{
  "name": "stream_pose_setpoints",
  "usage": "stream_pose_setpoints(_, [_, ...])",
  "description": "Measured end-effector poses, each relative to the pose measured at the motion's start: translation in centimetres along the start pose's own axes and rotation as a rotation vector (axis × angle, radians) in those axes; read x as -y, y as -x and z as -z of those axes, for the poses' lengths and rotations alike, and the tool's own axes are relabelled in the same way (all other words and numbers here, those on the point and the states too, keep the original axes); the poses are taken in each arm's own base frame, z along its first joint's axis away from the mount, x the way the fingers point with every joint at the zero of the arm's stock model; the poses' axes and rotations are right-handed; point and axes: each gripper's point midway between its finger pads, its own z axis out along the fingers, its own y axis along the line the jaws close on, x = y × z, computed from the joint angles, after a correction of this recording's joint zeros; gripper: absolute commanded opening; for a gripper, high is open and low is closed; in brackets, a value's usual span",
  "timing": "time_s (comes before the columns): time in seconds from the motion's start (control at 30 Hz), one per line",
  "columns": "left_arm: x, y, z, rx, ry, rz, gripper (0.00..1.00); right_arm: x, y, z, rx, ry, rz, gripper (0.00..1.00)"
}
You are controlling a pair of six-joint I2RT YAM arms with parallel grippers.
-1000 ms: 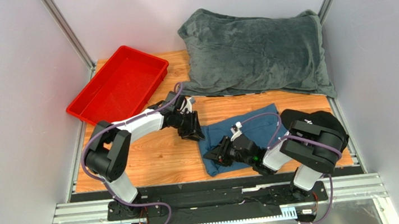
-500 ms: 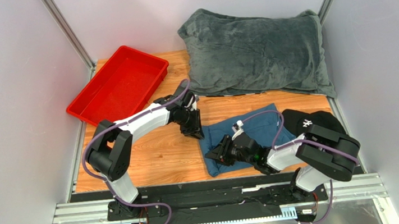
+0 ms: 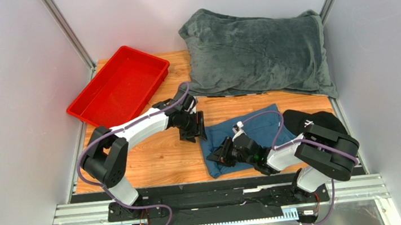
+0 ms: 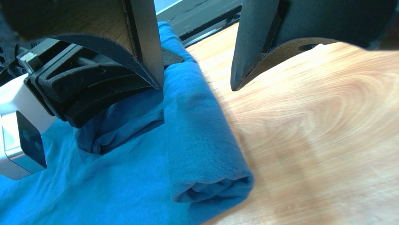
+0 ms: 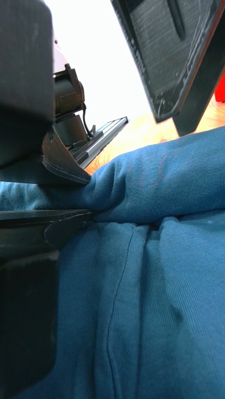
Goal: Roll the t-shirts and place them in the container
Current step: Roll the T-shirt to the center of the board.
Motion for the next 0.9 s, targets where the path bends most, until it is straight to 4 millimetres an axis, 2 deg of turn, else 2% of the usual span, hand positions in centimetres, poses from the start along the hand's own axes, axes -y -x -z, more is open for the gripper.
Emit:
stream_pose_setpoints(0.27, [0.5, 0.5, -2.1, 0.023, 0.002, 0.028, 0.62, 0.0, 0.0, 0.0, -0.001, 0.003, 0.000, 0.20])
stream_pose_setpoints(0.37, [0.1, 0.7, -2.8, 0.029, 0.027, 0.045, 0.51, 0.0, 0.0, 0.0, -0.001, 0.003, 0.000, 0.19])
stream_pose_setpoints(0.47, [-0.8, 0.5, -3.4, 0.027, 0.075, 0.078, 0.23, 0.0, 0.0, 0.0, -0.001, 0.003, 0.000, 0.20])
stream_pose_setpoints(0.5, [-0.8, 0.5, -3.5, 0.027, 0.079, 0.080, 0.18, 0.0, 0.0, 0.0, -0.001, 0.003, 0.001, 0.20])
stream_pose_setpoints(0.6, [-0.9, 0.3, -3.4, 0.028, 0.114, 0.089, 0.03, 0.0, 0.0, -0.1, -0.003, -0.006, 0.013, 0.29])
stream_pose_setpoints(0.63, [-0.8, 0.4, -3.2, 0.030, 0.120, 0.092, 0.00, -0.1, -0.1, -0.1, -0.004, -0.010, 0.023, 0.36])
stream_pose_setpoints(0.73, [-0.9, 0.4, -2.8, 0.031, 0.151, 0.090, 0.00, -0.7, -0.1, 0.1, 0.005, -0.028, 0.078, 0.48])
stream_pose_setpoints(0.9, [-1.8, -0.7, -2.2, -0.004, 0.221, 0.092, 0.00, -2.4, 0.0, 0.6, 0.049, -0.063, 0.200, 0.53])
